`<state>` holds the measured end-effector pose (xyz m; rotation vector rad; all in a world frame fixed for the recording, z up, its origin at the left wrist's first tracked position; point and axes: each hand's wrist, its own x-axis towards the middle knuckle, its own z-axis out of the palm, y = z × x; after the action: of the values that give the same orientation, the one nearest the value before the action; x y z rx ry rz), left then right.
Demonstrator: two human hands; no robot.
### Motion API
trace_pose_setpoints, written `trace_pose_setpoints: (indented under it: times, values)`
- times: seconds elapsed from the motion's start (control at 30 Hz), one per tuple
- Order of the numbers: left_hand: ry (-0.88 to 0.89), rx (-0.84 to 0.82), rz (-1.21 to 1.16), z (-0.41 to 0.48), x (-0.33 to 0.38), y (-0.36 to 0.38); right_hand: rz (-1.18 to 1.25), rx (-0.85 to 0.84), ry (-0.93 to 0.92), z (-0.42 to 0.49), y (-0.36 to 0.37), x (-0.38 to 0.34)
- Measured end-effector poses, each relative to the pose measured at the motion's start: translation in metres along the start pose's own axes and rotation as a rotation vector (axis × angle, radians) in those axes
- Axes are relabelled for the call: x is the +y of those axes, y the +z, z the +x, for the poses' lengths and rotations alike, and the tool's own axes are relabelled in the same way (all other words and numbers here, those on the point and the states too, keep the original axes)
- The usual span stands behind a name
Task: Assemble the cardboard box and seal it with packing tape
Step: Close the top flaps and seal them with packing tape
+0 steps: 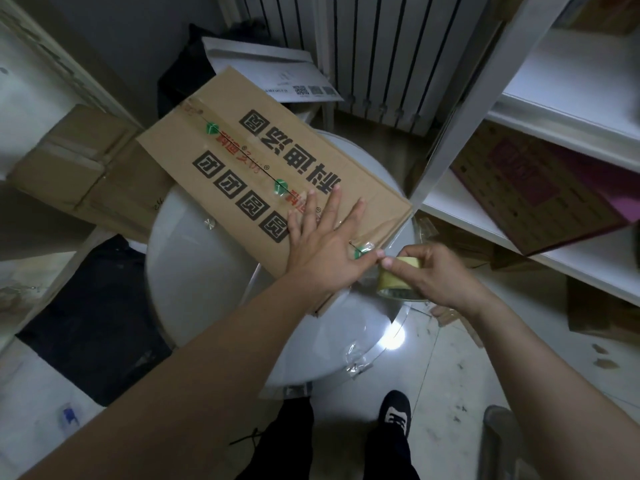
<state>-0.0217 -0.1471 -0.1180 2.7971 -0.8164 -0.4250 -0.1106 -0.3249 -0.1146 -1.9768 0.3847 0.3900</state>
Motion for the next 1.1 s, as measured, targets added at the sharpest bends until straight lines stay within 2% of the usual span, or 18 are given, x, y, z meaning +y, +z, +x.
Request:
trace_pose_setpoints:
  times: [0.23,0.43,0.57,0.7,0.8,0.83,0.97,1.1]
  values:
    - [-0.058,-0.056,0.010,0.010,0.030,0.009,0.152,0.022,0.019,-0.007,-0.016,0.021]
    - [-0.093,0.007,0.066,0.014,0.051,0.022,0.199,0.055,0.039,-0.001,-0.022,0.042]
    - [-0.097,0.046,0.074,0.015,0.050,0.027,-0.039,0.199,-0.067,0.003,-0.020,0.043]
    - [-0.090,0.051,0.076,0.017,0.050,0.027,-0.396,0.216,-0.195,0.005,-0.036,0.020]
    - [-0.085,0.061,0.081,0.018,0.047,0.032,-0.497,0.271,-0.258,0.006,-0.030,0.033]
    - [-0.082,0.064,0.084,0.020,0.046,0.034,-0.456,0.299,-0.255,0.006,-0.019,0.045]
    - [-0.056,0.102,0.081,0.014,0.053,0.040,-0.004,0.209,-0.004,-0.002,0.016,0.084]
    - [-0.073,0.057,0.070,0.013,0.048,0.034,0.094,0.275,-0.003,-0.013,0.018,0.076]
